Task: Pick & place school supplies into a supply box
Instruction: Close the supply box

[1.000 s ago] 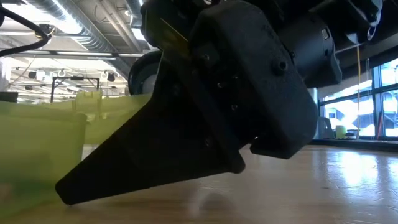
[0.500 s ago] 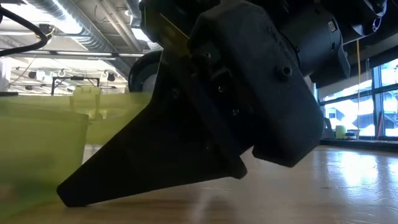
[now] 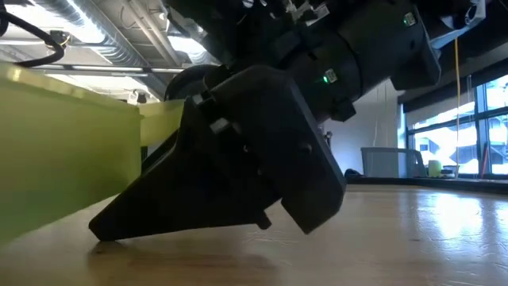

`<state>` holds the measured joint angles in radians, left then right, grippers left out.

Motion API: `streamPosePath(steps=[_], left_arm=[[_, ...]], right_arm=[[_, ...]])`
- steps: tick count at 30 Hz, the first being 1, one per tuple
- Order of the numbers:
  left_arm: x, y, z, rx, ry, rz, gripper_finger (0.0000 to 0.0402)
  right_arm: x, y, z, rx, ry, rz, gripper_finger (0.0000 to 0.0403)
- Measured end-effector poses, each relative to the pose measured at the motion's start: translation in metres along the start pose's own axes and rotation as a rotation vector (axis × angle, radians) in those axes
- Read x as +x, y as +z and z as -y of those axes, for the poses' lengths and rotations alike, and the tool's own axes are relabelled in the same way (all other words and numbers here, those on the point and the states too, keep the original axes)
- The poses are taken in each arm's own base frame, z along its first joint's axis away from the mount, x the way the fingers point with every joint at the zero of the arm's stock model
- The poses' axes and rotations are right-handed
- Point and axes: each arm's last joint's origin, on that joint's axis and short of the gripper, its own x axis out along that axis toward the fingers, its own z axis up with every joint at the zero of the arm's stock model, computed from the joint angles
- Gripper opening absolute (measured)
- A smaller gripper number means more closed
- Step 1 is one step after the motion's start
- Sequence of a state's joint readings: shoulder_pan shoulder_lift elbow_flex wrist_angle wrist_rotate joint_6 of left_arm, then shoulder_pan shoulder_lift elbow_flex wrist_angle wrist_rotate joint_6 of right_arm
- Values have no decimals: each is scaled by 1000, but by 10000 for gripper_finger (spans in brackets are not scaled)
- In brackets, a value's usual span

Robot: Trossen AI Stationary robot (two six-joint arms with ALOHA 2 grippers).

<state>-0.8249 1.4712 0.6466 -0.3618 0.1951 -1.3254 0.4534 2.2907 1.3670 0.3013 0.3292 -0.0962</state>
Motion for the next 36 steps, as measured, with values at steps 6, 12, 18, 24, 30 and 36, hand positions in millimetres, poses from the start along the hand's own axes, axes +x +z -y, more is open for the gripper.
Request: streamPosePath(steps=[6,12,18,24,30,36], left_arm=[[-9,-2,2,6,-34,2,72],[-15,-3,0,-4,-30,1,66],[-18,-5,-2,3,-16,-4,43],[-24,-6,-3,4,-20,-4,23],[-32,-8,-3,15,-52,8,7],[-44,-11,-2,34,-92,45,1]], right_arm=[[-1,1,1,-23,-14,-1,369],[-4,3,-2,-103,-48,-1,369],[-8,5,-7,-232,-155,-16,369],[-8,7,-6,-320,-153,0,369],[-9,9,-6,-389,-160,6,369],[-9,9,-6,-404,-164,7,369]])
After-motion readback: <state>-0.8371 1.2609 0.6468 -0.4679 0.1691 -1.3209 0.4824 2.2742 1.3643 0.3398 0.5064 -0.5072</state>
